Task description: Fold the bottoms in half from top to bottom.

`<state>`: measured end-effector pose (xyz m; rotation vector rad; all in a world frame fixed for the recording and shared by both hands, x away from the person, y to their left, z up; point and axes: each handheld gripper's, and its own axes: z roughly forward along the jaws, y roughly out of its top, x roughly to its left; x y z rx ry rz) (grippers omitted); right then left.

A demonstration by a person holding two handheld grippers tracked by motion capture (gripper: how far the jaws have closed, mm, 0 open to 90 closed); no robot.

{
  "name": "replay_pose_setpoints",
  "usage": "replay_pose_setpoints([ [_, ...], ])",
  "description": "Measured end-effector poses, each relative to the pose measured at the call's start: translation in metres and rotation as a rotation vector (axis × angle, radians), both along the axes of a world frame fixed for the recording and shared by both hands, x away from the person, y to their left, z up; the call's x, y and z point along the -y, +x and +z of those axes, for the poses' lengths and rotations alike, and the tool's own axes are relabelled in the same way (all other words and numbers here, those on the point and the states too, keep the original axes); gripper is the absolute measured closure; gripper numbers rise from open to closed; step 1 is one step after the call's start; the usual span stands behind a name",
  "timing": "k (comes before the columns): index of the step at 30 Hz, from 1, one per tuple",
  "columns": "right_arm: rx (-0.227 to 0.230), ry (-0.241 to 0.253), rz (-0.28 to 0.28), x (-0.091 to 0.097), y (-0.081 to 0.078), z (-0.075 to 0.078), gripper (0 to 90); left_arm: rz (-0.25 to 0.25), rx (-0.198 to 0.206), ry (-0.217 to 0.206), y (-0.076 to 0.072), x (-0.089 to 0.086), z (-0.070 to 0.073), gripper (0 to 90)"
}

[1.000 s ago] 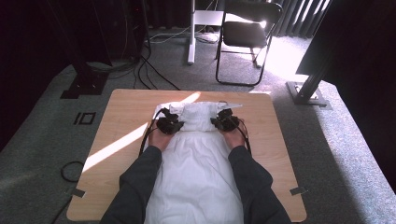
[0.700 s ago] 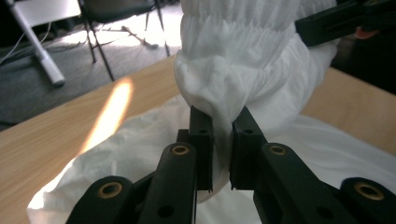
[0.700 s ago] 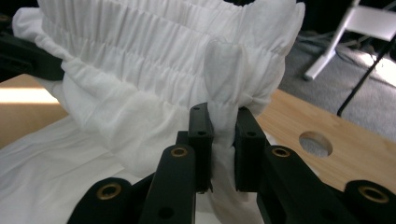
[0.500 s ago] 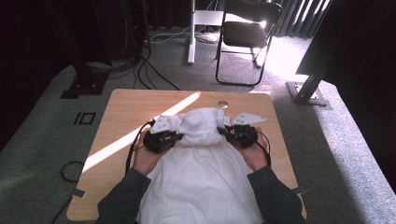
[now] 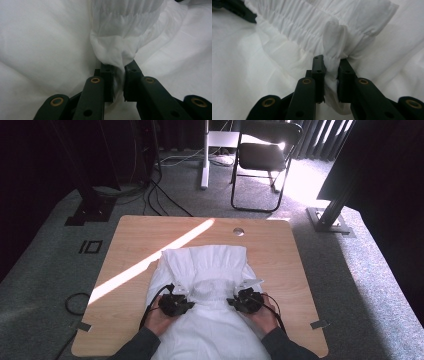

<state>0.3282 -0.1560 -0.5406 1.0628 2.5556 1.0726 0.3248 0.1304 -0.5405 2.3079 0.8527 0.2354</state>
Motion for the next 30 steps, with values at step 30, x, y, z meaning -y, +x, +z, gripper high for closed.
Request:
replay_pose_setpoints([
  [30, 0.027, 0.032, -0.152, -0.007, 0.117, 0.005, 80.1, 0.184, 0.071, -0.013, 0.107, 0.012, 0.014, 82.3],
])
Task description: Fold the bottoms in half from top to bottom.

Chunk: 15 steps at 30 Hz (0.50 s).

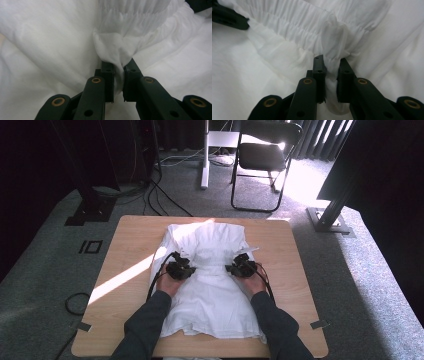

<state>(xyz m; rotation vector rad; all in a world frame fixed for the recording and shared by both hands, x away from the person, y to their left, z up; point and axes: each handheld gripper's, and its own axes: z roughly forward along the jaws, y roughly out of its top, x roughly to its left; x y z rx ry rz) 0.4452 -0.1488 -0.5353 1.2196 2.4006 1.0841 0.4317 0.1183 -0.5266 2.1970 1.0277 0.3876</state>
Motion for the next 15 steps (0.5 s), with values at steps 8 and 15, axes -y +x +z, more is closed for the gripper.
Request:
replay_pose_setpoints([
  [8, 0.204, 0.071, 0.033, 0.011, -0.02, 0.07, 80.4, -0.024, 0.195, -0.154, -0.027, -0.01, 0.076, 83.0],
  [15, 0.359, 0.124, 0.084, 0.022, -0.061, 0.118, 80.3, -0.092, 0.286, -0.231, -0.069, -0.015, 0.105, 83.0],
])
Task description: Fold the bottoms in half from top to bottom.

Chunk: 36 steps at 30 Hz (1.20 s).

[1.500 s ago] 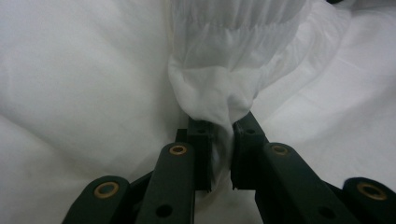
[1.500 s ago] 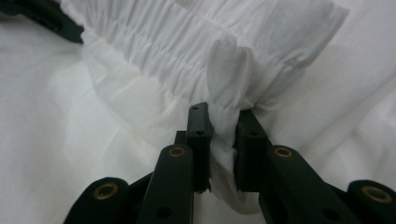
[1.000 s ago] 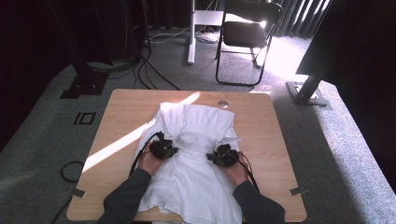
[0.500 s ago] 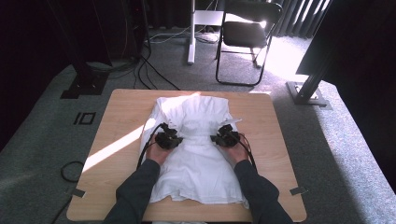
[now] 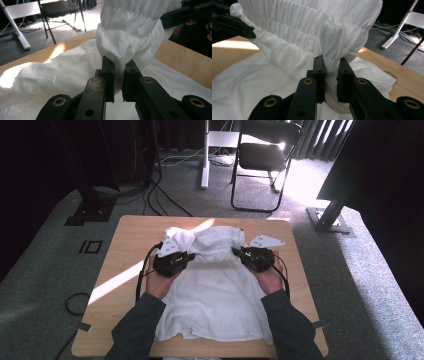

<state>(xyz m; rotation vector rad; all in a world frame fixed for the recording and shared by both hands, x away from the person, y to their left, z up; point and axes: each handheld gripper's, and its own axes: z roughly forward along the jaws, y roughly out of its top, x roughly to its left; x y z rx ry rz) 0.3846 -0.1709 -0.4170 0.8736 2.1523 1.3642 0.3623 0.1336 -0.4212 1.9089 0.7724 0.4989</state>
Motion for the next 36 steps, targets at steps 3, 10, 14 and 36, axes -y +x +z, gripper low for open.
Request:
replay_pose_setpoints([
  [3, -0.039, -0.034, 0.029, 0.001, -0.016, -0.014, 80.3, -0.021, -0.07, 0.008, -0.012, -0.003, -0.021, 82.5],
  [10, -0.267, -0.107, 0.085, -0.002, -0.036, -0.097, 80.0, -0.034, -0.323, 0.11, -0.018, -0.003, -0.109, 79.8],
  [14, -0.332, -0.178, 0.09, -0.01, -0.035, -0.123, 72.6, -0.03, -0.401, 0.039, -0.015, -0.01, -0.121, 68.7],
  [36, -0.384, -0.046, -0.03, 0.002, 0.046, -0.111, 78.2, -0.008, -0.374, 0.107, 0.043, 0.019, -0.103, 84.0],
])
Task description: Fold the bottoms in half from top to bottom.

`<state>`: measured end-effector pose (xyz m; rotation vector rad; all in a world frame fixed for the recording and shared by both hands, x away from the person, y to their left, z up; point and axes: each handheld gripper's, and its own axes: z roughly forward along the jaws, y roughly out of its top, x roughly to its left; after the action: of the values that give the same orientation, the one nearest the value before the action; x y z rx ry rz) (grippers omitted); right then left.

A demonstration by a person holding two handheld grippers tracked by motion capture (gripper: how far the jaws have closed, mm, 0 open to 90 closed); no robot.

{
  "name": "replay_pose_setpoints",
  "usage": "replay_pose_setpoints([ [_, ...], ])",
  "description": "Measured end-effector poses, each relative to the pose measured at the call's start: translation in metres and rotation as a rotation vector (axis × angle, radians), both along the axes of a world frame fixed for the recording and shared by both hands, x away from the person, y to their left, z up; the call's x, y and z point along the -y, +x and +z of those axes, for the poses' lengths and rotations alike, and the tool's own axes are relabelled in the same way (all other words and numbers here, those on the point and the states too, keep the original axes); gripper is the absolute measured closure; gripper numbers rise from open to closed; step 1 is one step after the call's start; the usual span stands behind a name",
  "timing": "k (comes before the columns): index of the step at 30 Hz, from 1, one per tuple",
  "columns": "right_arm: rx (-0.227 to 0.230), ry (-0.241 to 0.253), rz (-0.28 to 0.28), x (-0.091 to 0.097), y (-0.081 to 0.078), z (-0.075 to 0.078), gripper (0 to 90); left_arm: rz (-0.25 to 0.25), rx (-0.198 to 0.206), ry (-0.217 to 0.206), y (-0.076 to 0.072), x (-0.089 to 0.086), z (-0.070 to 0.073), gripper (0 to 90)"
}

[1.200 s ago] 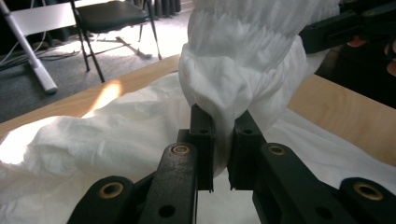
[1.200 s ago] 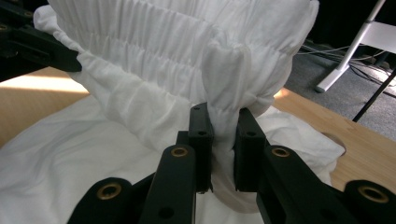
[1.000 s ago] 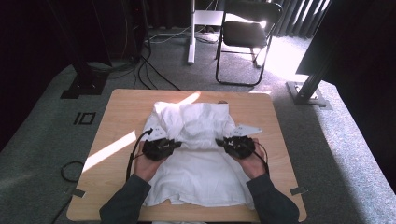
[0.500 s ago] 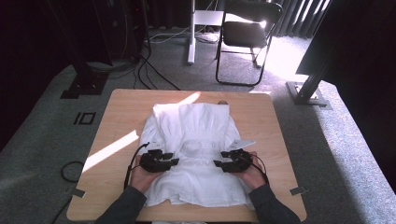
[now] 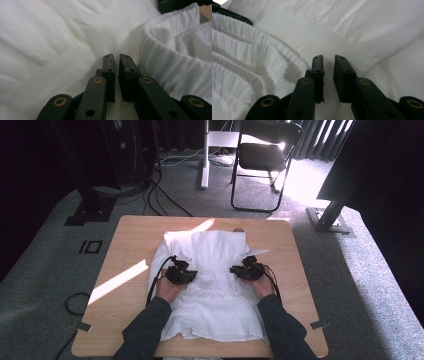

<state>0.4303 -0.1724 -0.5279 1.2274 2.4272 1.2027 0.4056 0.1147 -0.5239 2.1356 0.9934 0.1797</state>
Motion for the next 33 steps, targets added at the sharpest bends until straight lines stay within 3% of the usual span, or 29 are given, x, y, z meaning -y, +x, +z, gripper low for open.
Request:
replay_pose_setpoints([
  [3, -0.005, 0.057, 0.029, 0.003, -0.012, 0.002, 77.7, -0.044, 0.018, -0.008, -0.017, 0.003, -0.002, 82.6],
  [7, 0.06, 0.057, 0.097, 0.01, -0.036, 0.018, 73.8, -0.097, 0.042, -0.022, -0.041, 0.004, -0.001, 81.5],
  [9, 0.102, 0.05, 0.089, 0.013, -0.043, 0.026, 71.4, -0.13, 0.038, -0.016, -0.053, 0.005, -0.004, 81.1],
  [10, 0.102, 0.05, 0.089, 0.013, -0.043, 0.026, 71.4, -0.13, 0.038, -0.016, -0.053, 0.005, -0.004, 80.4],
  [12, 0.115, 0.082, 0.075, 0.009, -0.046, 0.031, 69.9, -0.165, 0.038, -0.002, -0.067, 0.005, -0.008, 79.5],
  [16, 0.095, 0.069, 0.118, -0.013, -0.062, 0.021, 68.0, -0.156, 0.032, -0.031, -0.078, -0.001, -0.011, 78.4],
  [18, 0.096, 0.032, 0.15, -0.024, -0.075, 0.012, 68.1, -0.155, 0.025, -0.031, -0.081, -0.004, -0.013, 78.2],
  [23, 0.08, -0.15, 0.183, -0.04, -0.099, -0.015, 71.6, -0.156, -0.006, -0.07, -0.082, -0.011, -0.016, 75.7],
  [24, 0.067, -0.163, 0.185, -0.041, -0.1, -0.02, 72.7, -0.155, 0.002, -0.07, -0.082, -0.013, -0.014, 73.1],
  [27, 0.049, -0.15, 0.198, -0.04, -0.099, -0.017, 72.8, -0.118, 0.048, -0.047, -0.076, -0.019, -0.002, 66.4],
  [28, 0.059, -0.142, 0.206, -0.039, -0.097, -0.014, 69.2, -0.095, 0.07, -0.034, -0.072, -0.022, 0.003, 64.3],
  [30, 0.1, -0.11, 0.163, -0.034, -0.09, -0.007, 60.4, -0.043, 0.112, -0.022, -0.06, -0.027, 0.013, 61.0],
  [33, 0.138, -0.051, 0.068, -0.024, -0.068, 0.006, 55.4, 0.031, 0.161, 0.019, -0.034, -0.029, 0.024, 58.6],
])
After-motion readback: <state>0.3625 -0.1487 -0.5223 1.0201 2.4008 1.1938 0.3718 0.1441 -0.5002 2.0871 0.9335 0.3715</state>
